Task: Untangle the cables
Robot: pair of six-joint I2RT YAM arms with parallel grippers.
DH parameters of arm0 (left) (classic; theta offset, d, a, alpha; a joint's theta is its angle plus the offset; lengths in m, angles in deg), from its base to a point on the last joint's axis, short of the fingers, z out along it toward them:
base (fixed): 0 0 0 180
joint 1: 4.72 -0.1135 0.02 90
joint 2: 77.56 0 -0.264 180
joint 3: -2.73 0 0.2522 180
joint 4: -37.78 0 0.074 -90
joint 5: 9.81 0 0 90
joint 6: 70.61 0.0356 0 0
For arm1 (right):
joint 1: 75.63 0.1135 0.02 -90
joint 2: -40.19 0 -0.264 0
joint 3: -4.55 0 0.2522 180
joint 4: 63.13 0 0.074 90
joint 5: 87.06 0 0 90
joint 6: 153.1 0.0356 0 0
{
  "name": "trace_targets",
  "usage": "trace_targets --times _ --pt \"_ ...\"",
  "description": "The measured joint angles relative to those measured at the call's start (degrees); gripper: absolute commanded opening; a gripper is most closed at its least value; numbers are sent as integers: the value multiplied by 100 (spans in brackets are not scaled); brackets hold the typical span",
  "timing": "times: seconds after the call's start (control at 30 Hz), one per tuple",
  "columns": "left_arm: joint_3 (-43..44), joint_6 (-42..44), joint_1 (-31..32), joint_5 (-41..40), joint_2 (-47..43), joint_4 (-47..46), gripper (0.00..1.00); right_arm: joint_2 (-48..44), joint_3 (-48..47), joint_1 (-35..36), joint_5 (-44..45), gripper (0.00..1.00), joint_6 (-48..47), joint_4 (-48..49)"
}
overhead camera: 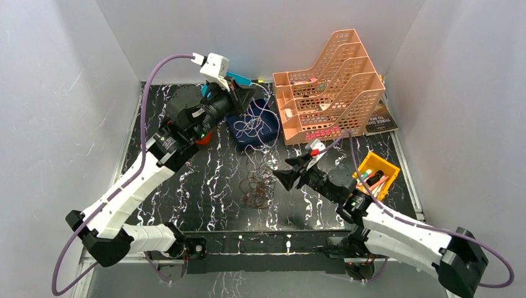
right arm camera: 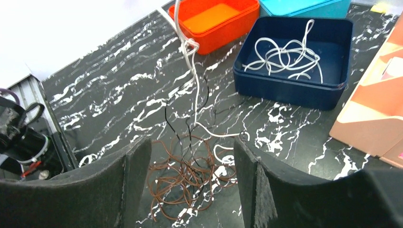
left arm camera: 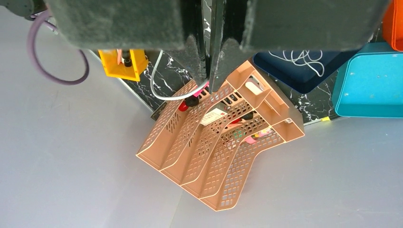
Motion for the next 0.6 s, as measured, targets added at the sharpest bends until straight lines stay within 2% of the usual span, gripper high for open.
trace_targets --times 0.2,0.43,0.53,0.6 --pt "133 96 -11 4 94 90 0 1213 487 0 -223 73 -107 1731" --pt "426 155 -15 28 203 136 0 2527 496 0 -531 74 -103 3176" --pt "542 177 -15 52 243 140 0 3051 415 0 -588 70 -90 3552" --pt "612 181 -15 72 267 153 0 3469 223 0 -603 64 -68 3799"
